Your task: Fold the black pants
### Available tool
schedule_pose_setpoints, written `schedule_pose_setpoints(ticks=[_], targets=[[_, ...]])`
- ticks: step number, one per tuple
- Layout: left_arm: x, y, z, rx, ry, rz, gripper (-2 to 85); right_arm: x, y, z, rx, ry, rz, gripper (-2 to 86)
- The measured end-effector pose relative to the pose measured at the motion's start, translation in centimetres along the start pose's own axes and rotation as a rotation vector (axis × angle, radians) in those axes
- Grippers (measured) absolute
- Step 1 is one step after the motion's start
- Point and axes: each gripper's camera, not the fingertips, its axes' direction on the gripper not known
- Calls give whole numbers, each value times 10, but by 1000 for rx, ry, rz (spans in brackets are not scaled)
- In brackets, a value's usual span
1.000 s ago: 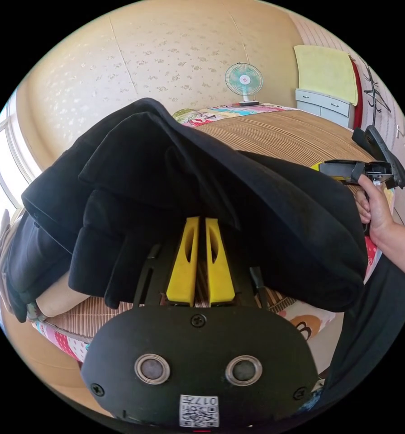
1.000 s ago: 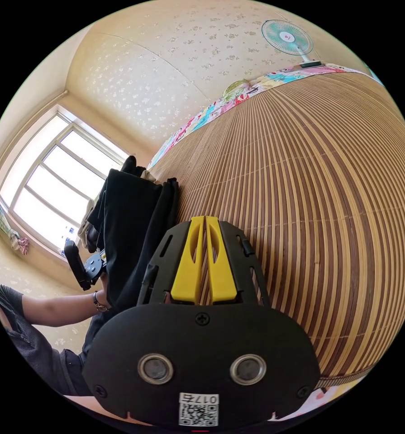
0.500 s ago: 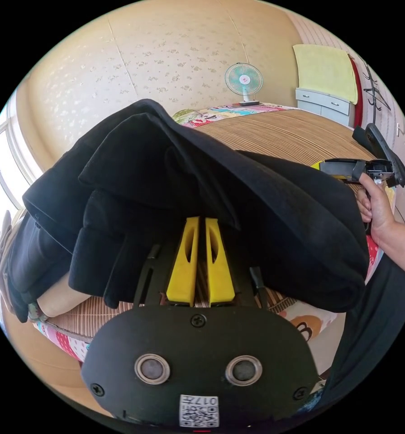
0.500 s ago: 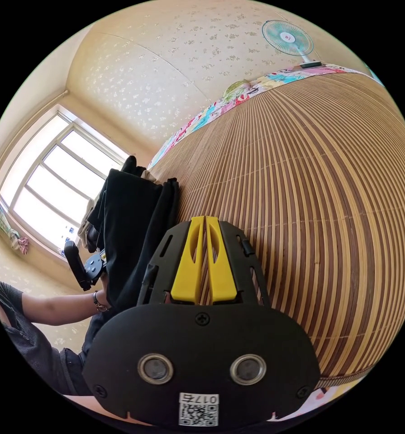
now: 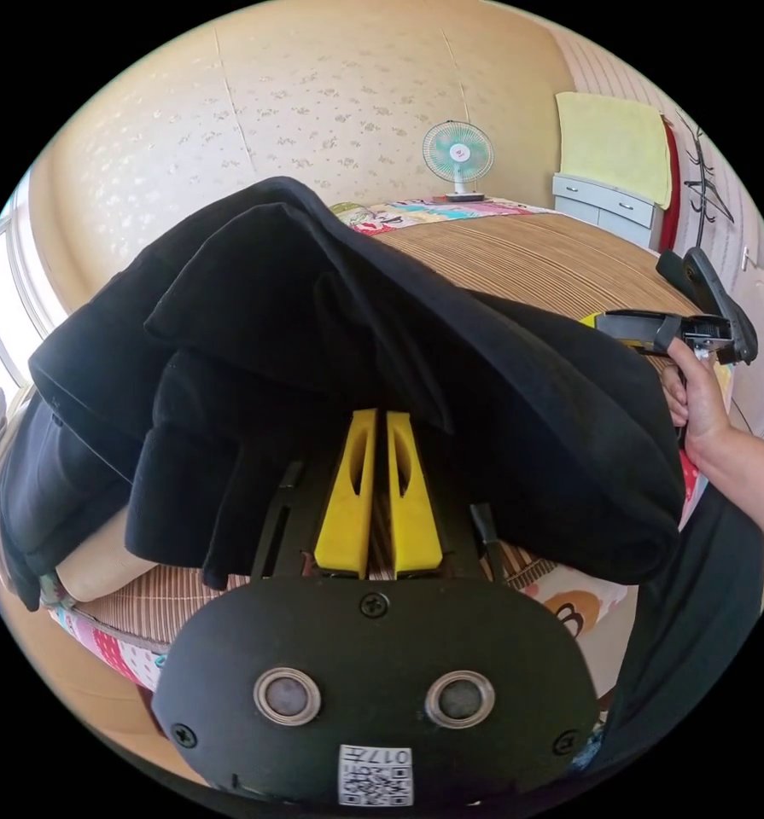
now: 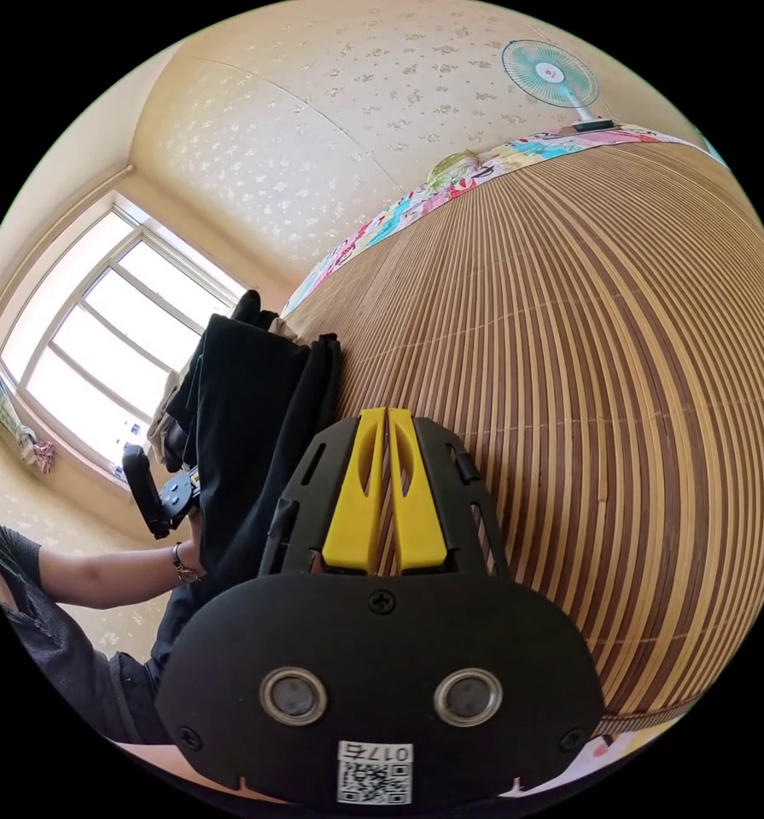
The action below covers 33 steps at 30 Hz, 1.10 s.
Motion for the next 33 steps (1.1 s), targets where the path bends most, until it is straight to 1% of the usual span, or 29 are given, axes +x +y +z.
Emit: schedule_pose_setpoints(ticks=[33], targets=[[18,-17,-26,3,-45,17,7,-10,1,6,-1,-5,-8,5]])
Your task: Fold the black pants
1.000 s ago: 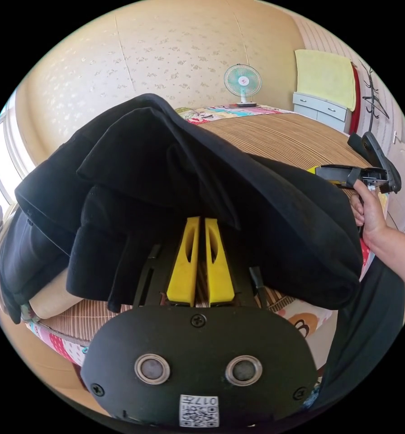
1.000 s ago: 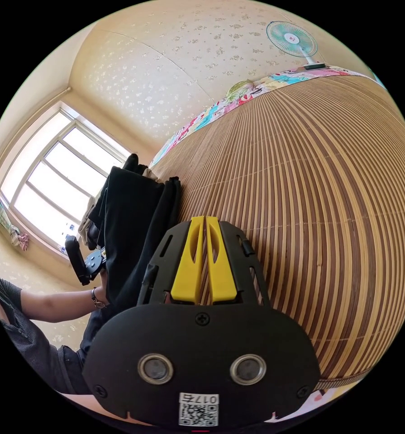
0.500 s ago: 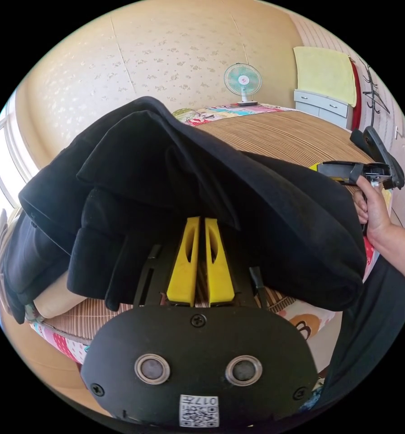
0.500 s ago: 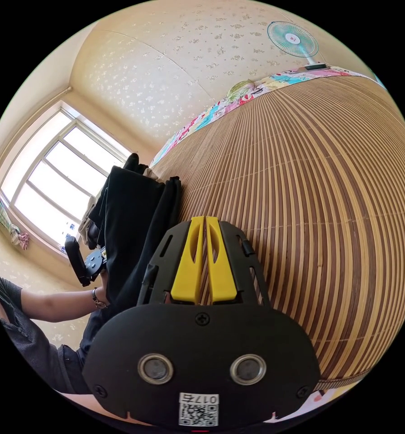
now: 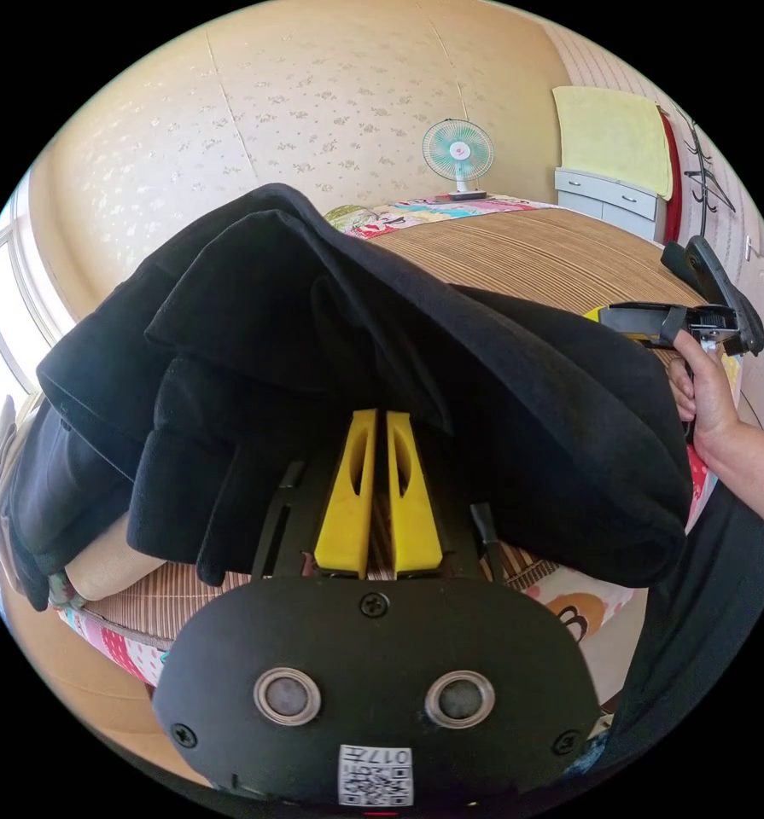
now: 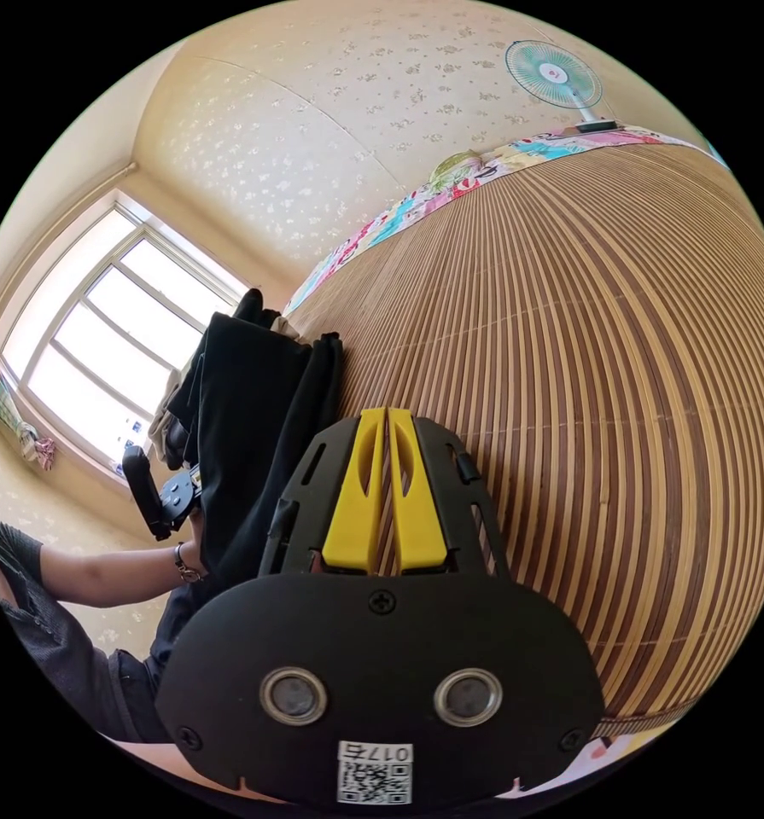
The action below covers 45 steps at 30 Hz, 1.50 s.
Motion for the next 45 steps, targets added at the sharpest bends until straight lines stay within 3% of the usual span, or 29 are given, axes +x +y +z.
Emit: schedule_pose_setpoints(ticks=[45], targets=[[26,5,3,4,-10,1,5,0,1,-4,-6,-11,-8,6]])
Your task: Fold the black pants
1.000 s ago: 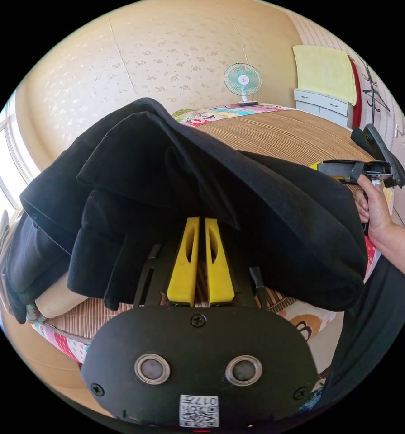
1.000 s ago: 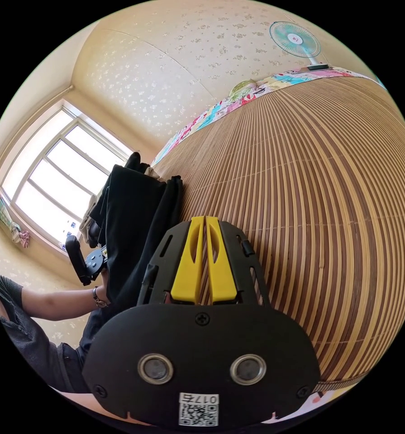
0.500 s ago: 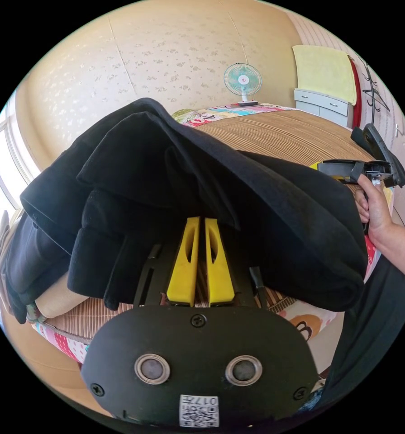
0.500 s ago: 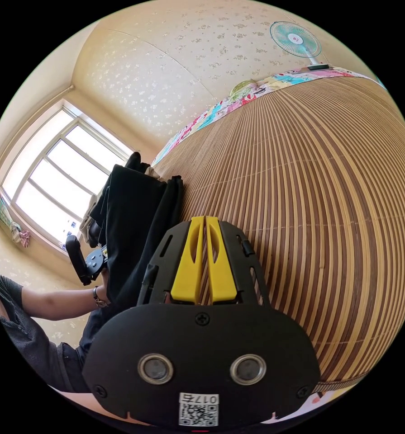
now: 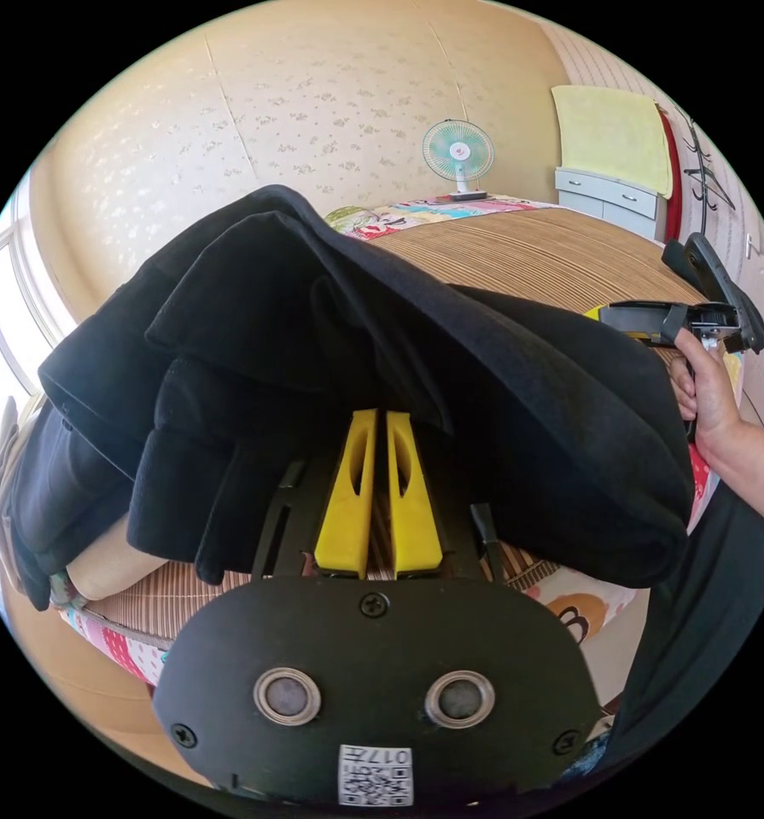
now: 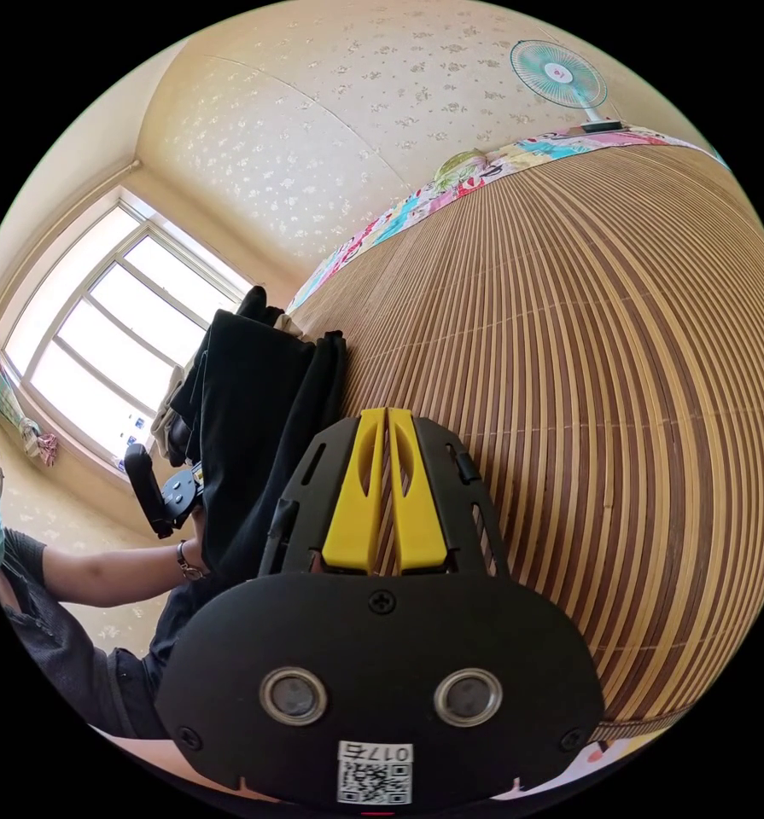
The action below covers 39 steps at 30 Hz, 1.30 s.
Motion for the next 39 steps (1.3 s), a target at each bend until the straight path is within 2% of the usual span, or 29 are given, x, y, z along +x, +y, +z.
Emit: schedule_pose_setpoints(ticks=[39], targets=[[2,3,22,0,-16,1,3,14,-7,-16,5,-66,46,6]])
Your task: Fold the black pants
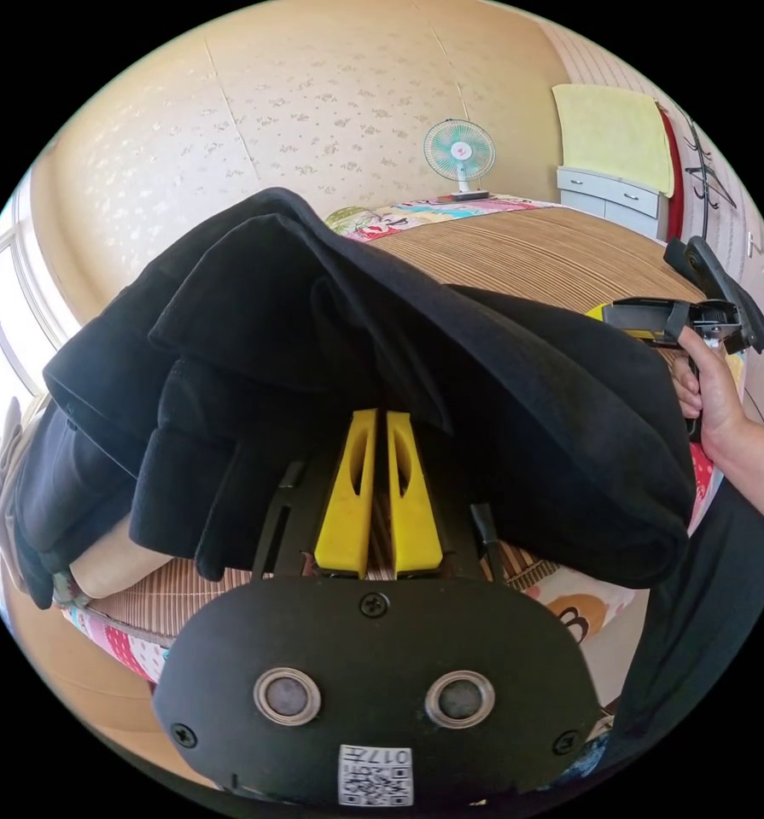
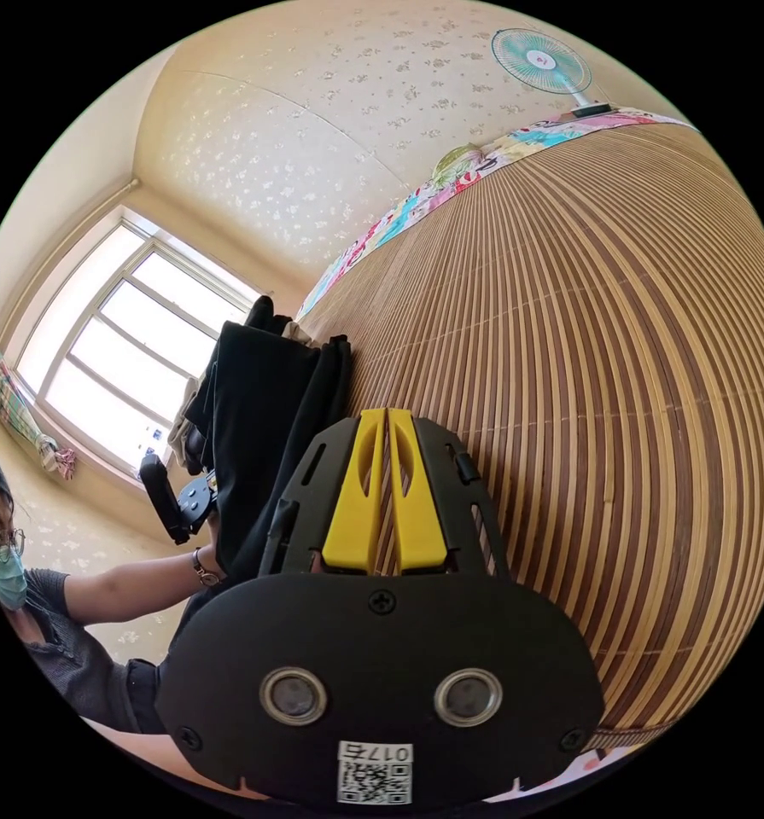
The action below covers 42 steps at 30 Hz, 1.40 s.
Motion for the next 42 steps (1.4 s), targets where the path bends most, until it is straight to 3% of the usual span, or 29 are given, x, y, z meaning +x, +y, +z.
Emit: schedule_pose_setpoints(ticks=[42], targets=[[-4,0,25,2,-39,14,4,-14,1,3,5,-17,14,5]])
